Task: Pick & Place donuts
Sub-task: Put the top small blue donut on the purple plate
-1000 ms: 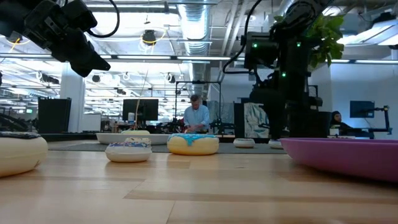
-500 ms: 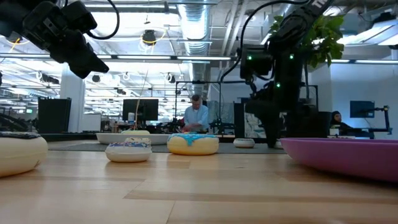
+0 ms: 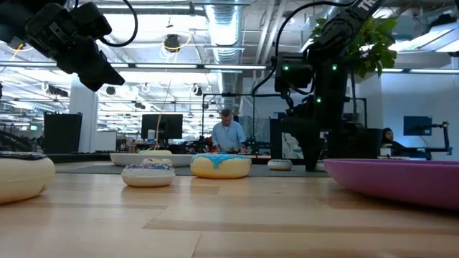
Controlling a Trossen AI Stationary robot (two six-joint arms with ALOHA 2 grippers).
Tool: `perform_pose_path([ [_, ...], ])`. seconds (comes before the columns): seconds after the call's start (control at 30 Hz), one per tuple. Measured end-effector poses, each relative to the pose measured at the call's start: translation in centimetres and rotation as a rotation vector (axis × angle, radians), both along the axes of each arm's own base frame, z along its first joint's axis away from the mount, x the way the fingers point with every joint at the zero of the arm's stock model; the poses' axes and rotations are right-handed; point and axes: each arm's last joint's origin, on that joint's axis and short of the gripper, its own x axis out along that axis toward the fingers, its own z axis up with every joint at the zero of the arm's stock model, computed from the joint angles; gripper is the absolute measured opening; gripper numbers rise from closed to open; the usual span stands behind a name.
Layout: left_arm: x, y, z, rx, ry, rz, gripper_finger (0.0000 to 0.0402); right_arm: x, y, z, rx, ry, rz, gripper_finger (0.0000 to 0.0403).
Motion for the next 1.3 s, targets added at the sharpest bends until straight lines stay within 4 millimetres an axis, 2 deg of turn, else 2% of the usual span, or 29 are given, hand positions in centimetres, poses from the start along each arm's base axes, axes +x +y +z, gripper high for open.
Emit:
perform_pose_path([
  [0.23, 0.00, 0.00, 0.00, 0.000, 0.000, 0.000, 0.0000, -0.14, 0.04, 0.49, 0.000, -0.014, 0.006, 0.0277],
  [0.57, 0.00, 0.00, 0.01, -0.006, -0.001, 0.003, 0.0000, -0.14, 0.03, 0.53, 0.003, -0.016, 0.009, 0.0211],
  [0.83, 0.00, 0.00, 0.00, -0.007, -0.001, 0.003, 0.0000, -0.15, 0.03, 0.57, 0.002, -0.017, 0.011, 0.0180],
  [1.3, 0.00, 0.00, 0.00, -0.008, -0.001, 0.004, 0.0000, -0.20, 0.10, 0.60, 0.014, -0.014, 0.010, 0.0163],
])
